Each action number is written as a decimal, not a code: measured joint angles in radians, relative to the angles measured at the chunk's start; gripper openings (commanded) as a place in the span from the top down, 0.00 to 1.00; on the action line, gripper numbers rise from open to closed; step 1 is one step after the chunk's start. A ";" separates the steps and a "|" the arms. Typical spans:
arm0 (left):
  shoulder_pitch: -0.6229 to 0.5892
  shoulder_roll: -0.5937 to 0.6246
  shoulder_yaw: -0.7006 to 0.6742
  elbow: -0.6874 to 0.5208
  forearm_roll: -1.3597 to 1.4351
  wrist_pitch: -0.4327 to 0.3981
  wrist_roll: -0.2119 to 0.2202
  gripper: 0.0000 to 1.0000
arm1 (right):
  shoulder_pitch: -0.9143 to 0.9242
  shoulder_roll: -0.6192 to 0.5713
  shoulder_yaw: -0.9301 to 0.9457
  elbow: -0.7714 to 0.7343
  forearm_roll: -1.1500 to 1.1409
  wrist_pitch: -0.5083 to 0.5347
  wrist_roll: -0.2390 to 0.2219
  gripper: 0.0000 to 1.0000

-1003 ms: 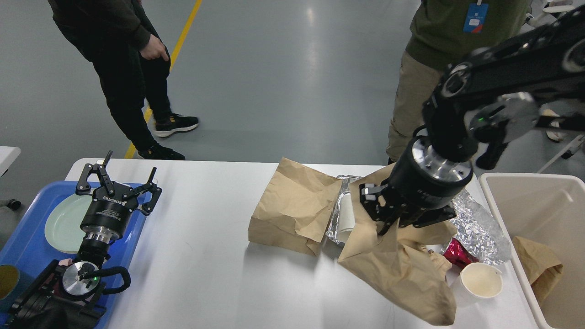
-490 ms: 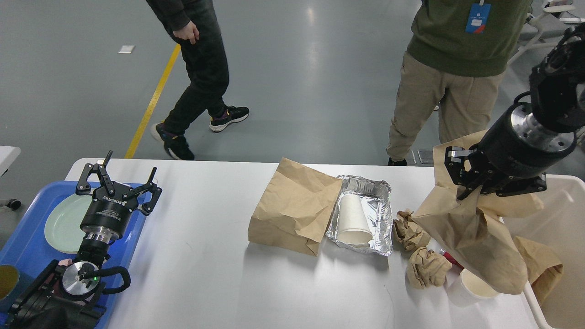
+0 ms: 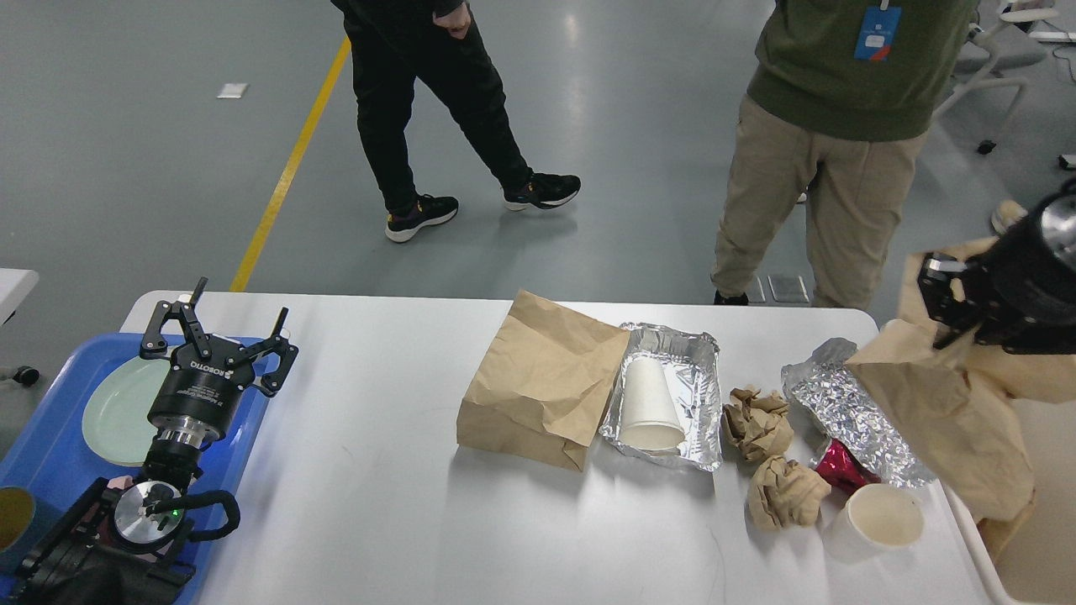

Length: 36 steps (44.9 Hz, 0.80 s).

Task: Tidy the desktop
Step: 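Lift the brown paper bag and drop it into the white bin, then withdraw the right gripper from the white bin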

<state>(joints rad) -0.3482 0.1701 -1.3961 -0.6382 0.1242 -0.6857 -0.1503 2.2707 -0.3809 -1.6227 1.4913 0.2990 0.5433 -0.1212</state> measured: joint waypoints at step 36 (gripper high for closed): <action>0.000 0.000 0.000 0.000 0.000 0.000 0.000 0.04 | -1.391 -0.121 0.558 -1.212 -0.016 -0.454 0.005 1.00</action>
<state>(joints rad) -0.3482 0.1702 -1.3959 -0.6381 0.1243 -0.6856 -0.1503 0.8801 -0.5016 -1.0649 0.2797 0.2830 0.0895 -0.1163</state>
